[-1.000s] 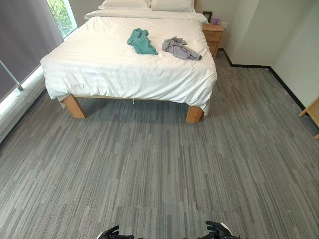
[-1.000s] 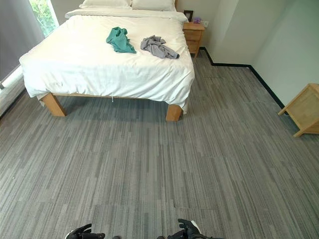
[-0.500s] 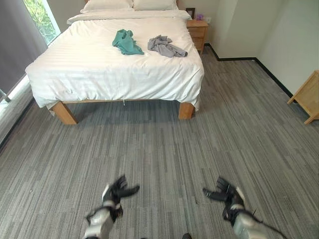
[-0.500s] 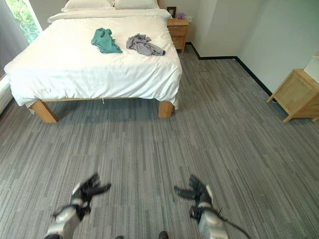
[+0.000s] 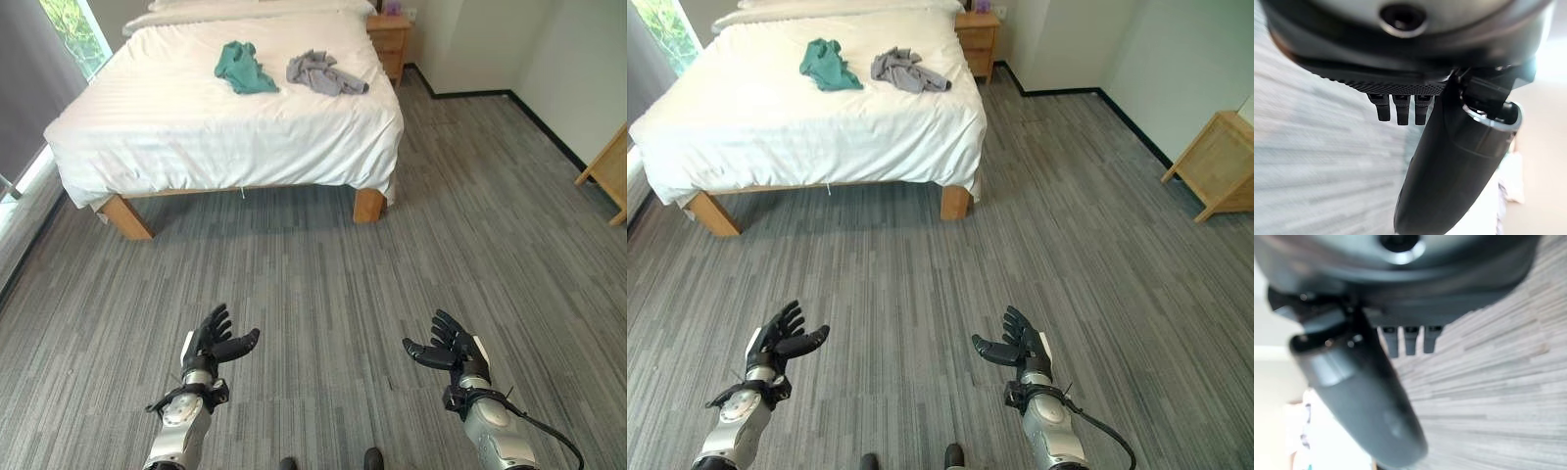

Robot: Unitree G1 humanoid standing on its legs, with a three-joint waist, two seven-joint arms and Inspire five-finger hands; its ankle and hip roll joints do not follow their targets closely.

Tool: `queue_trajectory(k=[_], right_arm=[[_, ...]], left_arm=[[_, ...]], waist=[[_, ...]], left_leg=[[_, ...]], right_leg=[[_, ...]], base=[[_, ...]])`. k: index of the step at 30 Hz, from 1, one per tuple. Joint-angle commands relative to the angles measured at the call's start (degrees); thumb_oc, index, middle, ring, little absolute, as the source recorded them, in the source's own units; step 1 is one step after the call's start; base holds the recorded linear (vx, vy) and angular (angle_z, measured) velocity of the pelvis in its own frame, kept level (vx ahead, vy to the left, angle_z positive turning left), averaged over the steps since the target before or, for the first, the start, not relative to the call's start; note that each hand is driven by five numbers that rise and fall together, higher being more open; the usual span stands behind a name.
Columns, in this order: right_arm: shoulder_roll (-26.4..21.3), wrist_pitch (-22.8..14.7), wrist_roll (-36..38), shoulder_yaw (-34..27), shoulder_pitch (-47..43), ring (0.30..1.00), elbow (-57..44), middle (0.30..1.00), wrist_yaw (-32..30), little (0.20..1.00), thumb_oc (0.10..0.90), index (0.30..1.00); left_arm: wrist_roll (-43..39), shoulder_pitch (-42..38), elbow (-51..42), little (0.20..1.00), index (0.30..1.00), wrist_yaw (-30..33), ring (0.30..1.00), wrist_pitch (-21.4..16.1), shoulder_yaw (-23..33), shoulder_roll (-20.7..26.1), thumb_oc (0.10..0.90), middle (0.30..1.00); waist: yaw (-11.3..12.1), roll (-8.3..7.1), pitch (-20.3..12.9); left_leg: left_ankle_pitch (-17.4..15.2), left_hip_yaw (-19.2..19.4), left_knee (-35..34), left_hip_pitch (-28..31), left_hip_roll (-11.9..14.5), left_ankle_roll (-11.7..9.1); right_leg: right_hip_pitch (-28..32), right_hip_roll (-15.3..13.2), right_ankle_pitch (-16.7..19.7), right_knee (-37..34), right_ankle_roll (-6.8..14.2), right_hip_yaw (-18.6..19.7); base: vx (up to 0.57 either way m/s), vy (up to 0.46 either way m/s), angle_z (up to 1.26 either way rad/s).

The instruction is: Pick up bed clothes into laundry basket.

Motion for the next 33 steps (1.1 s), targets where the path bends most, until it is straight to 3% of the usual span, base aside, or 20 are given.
queue_trajectory(k=[1, 3, 5, 8, 9, 10, 14, 16, 18, 19, 21, 22, 23, 24, 26, 28, 29, 31, 32, 33], right_arm=[[1.27, -5.68, -1.25, -2.43, -4.37, 0.900, -8.64, 0.900, -1.97, 0.900, 0.800, 0.900], [1.39, -5.59, -1.82, -1.09, -5.57, 0.900, -9.75, 0.900, -2.26, 0.900, 0.800, 0.900], [1.18, -5.36, -2.89, -0.49, -6.74, 0.900, -9.03, 0.900, -2.86, 0.900, 0.800, 0.900], [-0.17, -4.97, -3.23, -1.46, -7.05, 0.900, -8.55, 0.900, -3.11, 0.900, 0.800, 0.900], [-0.72, -5.13, -3.12, -1.77, -7.21, 0.900, -8.18, 0.900, -3.41, 0.900, 0.800, 0.900], [-1.09, -5.32, -3.43, -2.06, -7.36, 0.900, -8.18, 0.900, -4.21, 0.900, 0.800, 0.900], [-0.83, -5.21, -4.03, -3.12, -5.23, 0.900, -8.77, 0.900, -4.68, 0.900, 0.800, 0.900], [-0.76, -5.64, -2.55, -3.32, -3.75, 0.900, -8.91, 0.900, -4.07, 0.900, 0.800, 0.900], [-1.23, -5.68, -1.42, -2.07, -2.88, 0.900, -8.81, 0.900, -3.10, 0.900, 0.800, 0.900], [-1.72, -5.19, -1.01, -1.59, -2.77, 0.900, -9.09, 0.900, -2.63, 0.900, 0.800, 0.900], [-1.91, -5.32, 1.70, -0.54, -3.76, 0.900, -9.21, 0.900, -2.25, 0.900, 0.800, 0.900], [-2.02, -5.52, 2.26, -0.19, -4.61, 0.900, -8.53, 0.900, -2.74, 0.900, 0.800, 0.900], [-3.26, -5.03, 1.55, -0.08, -6.21, 0.900, -7.52, 0.900, -3.20, 0.900, 0.800, 0.900], [-3.25, -5.04, 1.56, -0.10, -6.26, 0.900, -7.49, 0.900, -3.20, 0.900, 0.800, 0.900], [-4.01, -5.12, 1.28, -0.12, -7.35, 0.900, -8.79, 0.900, -2.82, 0.900, 0.800, 0.900], [-4.65, -5.68, 0.46, 0.53, -9.00, 0.900, -9.91, 0.900, -2.52, 0.900, 0.800, 0.900], [-4.69, -5.73, 0.01, 0.93, -9.32, 0.900, -10.32, 0.900, -2.40, 0.900, 0.800, 0.900], [-4.87, -5.93, -1.26, 2.62, -10.92, 0.900, -9.65, 0.900, -1.73, 0.900, 0.800, 0.900], [-5.28, -5.75, -1.59, 3.25, -11.93, 0.900, -9.86, 0.900, -0.89, 0.900, 0.800, 0.900], [-5.27, -5.76, -1.56, 3.30, -11.95, 0.900, -9.80, 0.900, -0.84, 0.900, 0.800, 0.900]], left_arm=[[1.07, -6.18, -4.75, 0.900, 0.900, 0.45, 0.900, -4.81, 2.75, 4.58, 0.800, 0.900], [0.34, -6.84, -5.37, 0.900, 0.900, 0.77, 0.900, -4.75, 2.84, 5.21, 0.800, 0.900], [0.82, -8.23, -5.46, 0.900, 0.900, 1.13, 0.900, -4.68, 2.03, 5.70, 0.800, 0.900], [3.52, -11.34, -6.98, 0.900, 0.900, 1.62, 0.900, -5.01, 0.35, 7.74, 0.800, 0.900], [3.40, -12.78, -6.30, 0.900, 0.900, 1.56, 0.900, -5.42, -0.39, 7.98, 0.800, 0.900], [3.55, -15.88, -5.67, 0.900, 0.900, 2.13, 0.900, -5.83, -1.58, 8.02, 0.800, 0.900], [2.43, -16.61, -5.85, 0.900, 0.900, 1.99, 0.900, -6.06, -2.47, 6.53, 0.800, 0.900], [0.11, -16.22, -7.38, 0.900, 0.900, 1.12, 0.900, -6.27, -2.45, 5.50, 0.800, 0.900], [-2.09, -15.02, -7.25, 0.900, 0.900, 0.57, 0.900, -5.90, -1.99, 3.53, 0.800, 0.900], [-3.08, -14.65, -7.20, 0.900, 0.900, 0.56, 0.900, -5.52, -1.98, 2.95, 0.800, 0.900], [-4.93, -13.77, -8.24, 0.900, 0.900, 0.09, 0.900, -4.93, -1.69, 1.93, 0.800, 0.900], [-4.82, -14.33, -7.93, 0.900, 0.900, 0.32, 0.900, -5.07, -2.28, 1.61, 0.800, 0.900], [-4.32, -13.77, -7.90, 0.900, 0.900, -0.21, 0.900, -4.98, -2.46, 1.62, 0.800, 0.900], [-4.31, -13.81, -7.91, 0.900, 0.900, -0.20, 0.900, -4.97, -2.46, 1.64, 0.800, 0.900], [-4.89, -13.28, -8.50, 0.900, 0.900, -1.14, 0.900, -5.29, -2.92, 1.36, 0.800, 0.900], [-4.44, -13.47, -8.33, 0.900, 0.900, -1.39, 0.900, -5.55, -3.28, 1.51, 0.800, 0.900], [-4.12, -13.10, -8.46, 0.900, 0.900, -1.55, 0.900, -5.49, -3.42, 1.58, 0.800, 0.900], [-3.03, -11.54, -9.07, 0.900, 0.900, -1.43, 0.900, -5.58, -2.61, 1.58, 0.800, 0.900], [-2.58, -11.18, -9.68, 0.900, 0.900, -1.30, 0.900, -5.65, -2.06, 1.69, 0.800, 0.900], [-2.52, -11.06, -9.80, 0.900, 0.900, -1.26, 0.900, -5.60, -2.02, 1.70, 0.800, 0.900]], waist=[[0.99, -4.21, 1.71], [0.45, -3.20, 4.27], [-0.09, -2.80, 5.44], [-3.58, -3.73, 5.89], [-4.71, -3.10, 6.35], [-6.92, -3.68, 6.34], [-10.13, -2.83, 4.76], [-11.22, -2.45, 3.42], [-11.64, -1.89, 2.52], [-11.15, -2.88, 2.44], [-7.77, -5.29, 3.75], [-5.67, -6.56, 4.87], [-2.44, -7.02, 6.22], [-2.53, -7.22, 6.10], [0.01, -6.44, 5.85], [2.35, -4.30, 5.25], [3.35, -3.56, 4.58], [6.72, -2.99, 3.40], [8.20, -2.99, 2.54], [8.05, -3.40, 2.60]], left_leg=[[-6.57, -2.51, 4.62, -1.08, -2.59, 2.20], [-7.91, -1.78, 5.88, -0.53, -1.86, 3.07], [-9.36, -1.47, 6.01, 1.32, -1.51, 2.98], [-12.30, -3.51, 3.52, 6.93, -1.81, 0.55], [-13.43, -4.61, 2.76, 9.09, -0.67, -0.45], [-15.29, -5.87, 2.15, 11.99, 0.42, -2.21], [-16.42, -7.06, 3.17, 17.21, 4.09, -4.68], [-11.33, -8.59, 9.90, 16.52, 5.45, -6.49], [2.56, -9.50, 24.48, 12.42, 7.29, -7.82], [8.37, -8.78, 33.64, 8.64, 7.39, -7.74], [11.03, -6.34, 48.68, -0.77, 6.40, -6.34], [8.24, -4.41, 53.64, -6.64, 4.62, -5.99], [5.24, -2.95, 55.42, -14.88, 4.51, -5.21], [5.48, -2.92, 55.29, -15.07, 4.26, -5.12], [5.67, 0.89, 46.48, -20.32, 5.52, -5.55], [9.50, 4.83, 27.10, -22.30, 6.83, -5.32], [9.34, 4.72, 22.08, -22.83, 6.33, -4.75], [12.87, 4.41, 4.55, -22.58, 3.37, -5.07], [13.16, 3.51, 1.39, -23.74, 3.43, -5.34], [12.87, 3.61, 1.52, -23.59, 3.00, -5.35]], right_leg=[[-7.75, -10.27, 0.02, 23.25, 8.69, 0.83], [-13.66, -10.43, 2.78, 33.52, 8.94, 0.56], [-17.74, -11.92, 3.71, 35.46, 9.21, -0.73], [-22.10, -11.93, 3.31, 19.78, 8.79, -0.49], [-21.14, -11.33, 4.54, 12.94, 9.28, -1.24], [-24.35, -11.95, 8.11, 5.48, 10.33, -2.08], [-24.78, -11.06, 11.31, 1.27, 10.33, -7.31], [-23.61, -9.76, 10.87, 4.68, 8.98, -6.18], [-21.84, -7.01, 7.36, 8.32, 5.15, -5.65], [-18.95, -6.50, 5.42, 8.76, 3.10, -5.63], [-11.62, -5.10, 1.46, 7.76, -0.53, -5.78], [-7.78, -4.64, -0.01, 6.47, -1.09, -5.69], [-2.09, -3.96, -1.43, 3.86, -0.95, -4.74], [-2.22, -4.20, -1.27, 3.75, -0.91, -4.79], [3.35, -2.73, -3.32, 1.70, -0.70, -4.48], [7.69, 0.02, -7.30, 1.11, 0.01, -3.69], [9.14, 0.77, -8.26, 0.94, 0.17, -3.11], [15.01, 1.79, -11.63, 0.04, 0.97, -1.61], [17.70, 1.83, -13.15, -0.16, 1.09, -0.65], [17.92, 1.40, -13.52, -0.08, 1.14, -0.82]], base=[[-0.05, 0.196, -0.06], [0.05, 0.167, -0.19], [0.26, 0.040, -0.31], [0.50, -0.114, -0.02], [0.75, -0.271, 0.15], [0.74, -0.288, 0.41], [0.51, -0.215, 0.52], [0.58, -0.263, 0.86], [0.58, -0.361, 0.74], [0.69, -0.524, 0.25], [0.69, -0.587, -0.25], [0.82, -0.544, -0.64], [0.57, -0.333, -0.62], [0.62, -0.237, -0.51], [0.60, -0.110, -0.18], [0.76, 0.010, 0.18], [0.86, 0.051, 0.14], [0.85, 0.018, -0.12], [0.57, -0.007, -0.45], [0.65, 0.005, -0.52]])
